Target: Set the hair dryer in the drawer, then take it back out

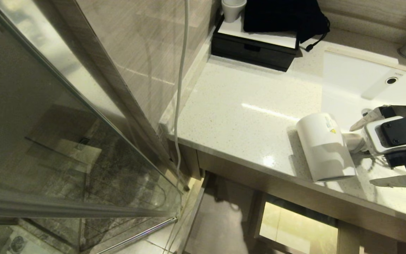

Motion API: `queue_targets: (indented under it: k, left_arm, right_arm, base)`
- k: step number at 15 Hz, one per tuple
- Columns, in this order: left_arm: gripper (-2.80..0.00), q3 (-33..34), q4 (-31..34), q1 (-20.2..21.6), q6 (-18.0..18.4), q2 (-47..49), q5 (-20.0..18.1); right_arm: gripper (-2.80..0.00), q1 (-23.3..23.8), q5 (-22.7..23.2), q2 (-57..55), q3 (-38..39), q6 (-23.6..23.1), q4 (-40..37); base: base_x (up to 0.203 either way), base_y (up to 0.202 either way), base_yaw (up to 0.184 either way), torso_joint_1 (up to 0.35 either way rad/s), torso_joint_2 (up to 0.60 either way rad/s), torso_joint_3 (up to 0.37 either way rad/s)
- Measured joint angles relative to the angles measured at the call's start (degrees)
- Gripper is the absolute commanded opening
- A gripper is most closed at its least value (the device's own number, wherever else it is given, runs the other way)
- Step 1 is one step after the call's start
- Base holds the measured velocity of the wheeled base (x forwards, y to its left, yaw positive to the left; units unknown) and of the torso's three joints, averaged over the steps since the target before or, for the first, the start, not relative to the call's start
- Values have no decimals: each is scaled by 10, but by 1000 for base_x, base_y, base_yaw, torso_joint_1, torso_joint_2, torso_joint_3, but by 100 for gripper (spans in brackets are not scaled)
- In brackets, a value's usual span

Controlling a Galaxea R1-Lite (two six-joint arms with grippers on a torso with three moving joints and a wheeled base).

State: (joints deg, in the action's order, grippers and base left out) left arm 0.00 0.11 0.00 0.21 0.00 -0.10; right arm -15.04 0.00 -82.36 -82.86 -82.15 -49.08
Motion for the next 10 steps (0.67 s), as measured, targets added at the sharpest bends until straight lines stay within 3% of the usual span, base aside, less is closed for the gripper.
queue_targets:
  k: [5, 10]
  left_arm:
    - [0, 0, 0, 0, 0, 0, 0]
    - [0, 0, 0, 0, 0, 0, 0]
  right_arm:
    - [0, -18, 0, -13, 6, 40, 31]
    - [0, -22, 0, -26, 20, 50, 83]
  base:
    - [0, 0, 0, 0, 0, 0]
    - [0, 0, 0, 0, 0, 0]
